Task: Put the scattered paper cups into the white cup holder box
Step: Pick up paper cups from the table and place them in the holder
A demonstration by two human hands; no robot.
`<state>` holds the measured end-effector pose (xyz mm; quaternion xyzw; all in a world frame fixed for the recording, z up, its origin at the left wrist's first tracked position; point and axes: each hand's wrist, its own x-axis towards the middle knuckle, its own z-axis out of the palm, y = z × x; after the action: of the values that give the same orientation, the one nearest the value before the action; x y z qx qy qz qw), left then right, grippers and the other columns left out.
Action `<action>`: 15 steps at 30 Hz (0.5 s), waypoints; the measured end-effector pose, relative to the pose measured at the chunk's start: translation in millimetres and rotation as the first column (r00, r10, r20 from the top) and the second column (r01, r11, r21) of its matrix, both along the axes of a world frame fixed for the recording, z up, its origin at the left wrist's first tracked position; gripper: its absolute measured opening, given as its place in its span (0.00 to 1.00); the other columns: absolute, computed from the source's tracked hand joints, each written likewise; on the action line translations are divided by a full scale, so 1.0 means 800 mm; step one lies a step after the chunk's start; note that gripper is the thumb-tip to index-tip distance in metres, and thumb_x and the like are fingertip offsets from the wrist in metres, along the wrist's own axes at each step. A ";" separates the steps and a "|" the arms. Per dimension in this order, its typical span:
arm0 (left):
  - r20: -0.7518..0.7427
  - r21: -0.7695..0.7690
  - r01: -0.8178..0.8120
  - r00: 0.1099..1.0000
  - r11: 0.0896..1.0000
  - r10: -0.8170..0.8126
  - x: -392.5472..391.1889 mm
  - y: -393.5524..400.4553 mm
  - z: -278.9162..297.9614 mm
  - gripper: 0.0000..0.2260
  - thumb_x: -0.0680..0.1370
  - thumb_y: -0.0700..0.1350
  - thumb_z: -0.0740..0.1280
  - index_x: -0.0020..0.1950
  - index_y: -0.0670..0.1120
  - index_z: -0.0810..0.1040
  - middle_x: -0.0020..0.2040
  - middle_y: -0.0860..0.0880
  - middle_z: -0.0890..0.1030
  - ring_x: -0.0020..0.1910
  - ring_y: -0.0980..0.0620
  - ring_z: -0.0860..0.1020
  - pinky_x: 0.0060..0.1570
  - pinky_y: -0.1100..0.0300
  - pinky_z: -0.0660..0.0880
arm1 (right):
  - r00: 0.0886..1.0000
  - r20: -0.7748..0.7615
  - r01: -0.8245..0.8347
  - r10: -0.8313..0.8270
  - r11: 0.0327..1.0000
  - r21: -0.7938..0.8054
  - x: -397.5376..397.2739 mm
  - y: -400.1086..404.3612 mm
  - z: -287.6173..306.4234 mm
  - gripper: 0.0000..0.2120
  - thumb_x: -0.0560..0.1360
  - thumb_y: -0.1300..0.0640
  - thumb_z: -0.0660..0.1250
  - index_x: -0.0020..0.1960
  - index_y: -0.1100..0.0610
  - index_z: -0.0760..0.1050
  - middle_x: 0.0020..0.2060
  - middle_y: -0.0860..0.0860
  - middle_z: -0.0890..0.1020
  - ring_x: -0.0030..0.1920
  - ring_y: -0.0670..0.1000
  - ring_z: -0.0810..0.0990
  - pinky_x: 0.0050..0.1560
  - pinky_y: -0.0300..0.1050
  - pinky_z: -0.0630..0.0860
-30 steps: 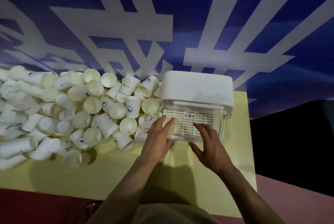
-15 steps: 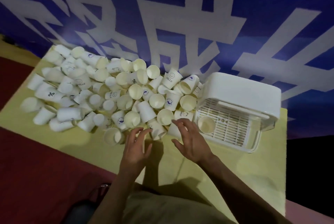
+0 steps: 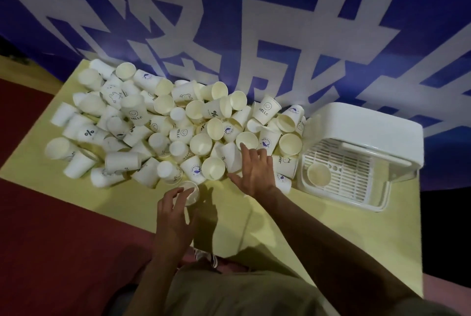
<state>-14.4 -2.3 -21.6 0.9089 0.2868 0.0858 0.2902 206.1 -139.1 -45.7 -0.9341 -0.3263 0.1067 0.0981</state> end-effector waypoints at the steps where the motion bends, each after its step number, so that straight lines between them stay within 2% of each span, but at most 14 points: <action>1: -0.007 -0.015 0.012 1.000 1.000 -0.012 -0.001 0.008 -0.001 0.26 0.72 0.45 0.75 0.69 0.48 0.76 0.65 0.46 0.73 0.62 0.45 0.70 0.56 0.48 0.74 | 1.000 -0.006 0.022 -0.022 1.000 -0.019 -0.002 0.007 0.000 0.46 0.71 0.30 0.69 0.77 0.59 0.65 0.57 0.58 0.80 0.56 0.61 0.75 0.53 0.56 0.73; 3: -0.002 -0.039 0.045 0.999 0.998 -0.045 0.000 0.024 -0.002 0.26 0.72 0.47 0.72 0.70 0.51 0.75 0.65 0.48 0.72 0.62 0.46 0.70 0.56 0.50 0.74 | 0.998 -0.030 0.044 -0.047 0.996 -0.081 -0.004 0.020 -0.001 0.47 0.72 0.30 0.67 0.80 0.57 0.59 0.60 0.56 0.79 0.60 0.60 0.73 0.58 0.58 0.70; 7: -0.011 -0.034 0.138 0.990 0.990 -0.139 0.005 0.057 -0.009 0.25 0.71 0.41 0.75 0.68 0.49 0.76 0.65 0.45 0.73 0.62 0.43 0.71 0.56 0.42 0.76 | 0.992 -0.058 0.098 -0.108 0.982 -0.162 -0.009 0.043 -0.002 0.46 0.75 0.29 0.61 0.81 0.52 0.49 0.63 0.54 0.79 0.65 0.60 0.69 0.61 0.60 0.65; 9: -0.035 -0.018 0.169 0.985 0.985 -0.169 0.008 0.076 -0.014 0.21 0.74 0.47 0.70 0.67 0.49 0.76 0.66 0.45 0.72 0.63 0.43 0.71 0.61 0.45 0.73 | 0.984 -0.077 0.149 -0.163 0.976 -0.160 -0.011 0.054 0.000 0.44 0.75 0.30 0.61 0.81 0.50 0.48 0.64 0.54 0.79 0.66 0.60 0.68 0.62 0.61 0.64; 12: -0.080 0.016 0.253 0.965 0.967 -0.251 0.010 0.097 -0.022 0.24 0.74 0.53 0.72 0.68 0.50 0.75 0.66 0.46 0.71 0.64 0.45 0.71 0.63 0.50 0.70 | 0.975 -0.036 0.212 -0.218 0.970 -0.122 -0.017 0.058 0.008 0.42 0.75 0.32 0.64 0.79 0.52 0.54 0.65 0.55 0.78 0.66 0.61 0.69 0.62 0.61 0.66; 15: -0.055 -0.012 0.369 0.928 0.929 -0.369 0.011 0.110 -0.032 0.29 0.74 0.55 0.75 0.71 0.48 0.73 0.68 0.46 0.70 0.67 0.46 0.68 0.65 0.51 0.70 | 0.968 0.055 0.248 -0.246 0.968 -0.028 -0.024 0.049 0.017 0.36 0.73 0.36 0.64 0.73 0.56 0.64 0.61 0.56 0.78 0.59 0.62 0.73 0.55 0.58 0.71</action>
<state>-5.5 85.6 -47.1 0.9484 0.1189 0.0039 0.2937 186.6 -99.6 -31.9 -0.9714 -0.2080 0.0754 0.0859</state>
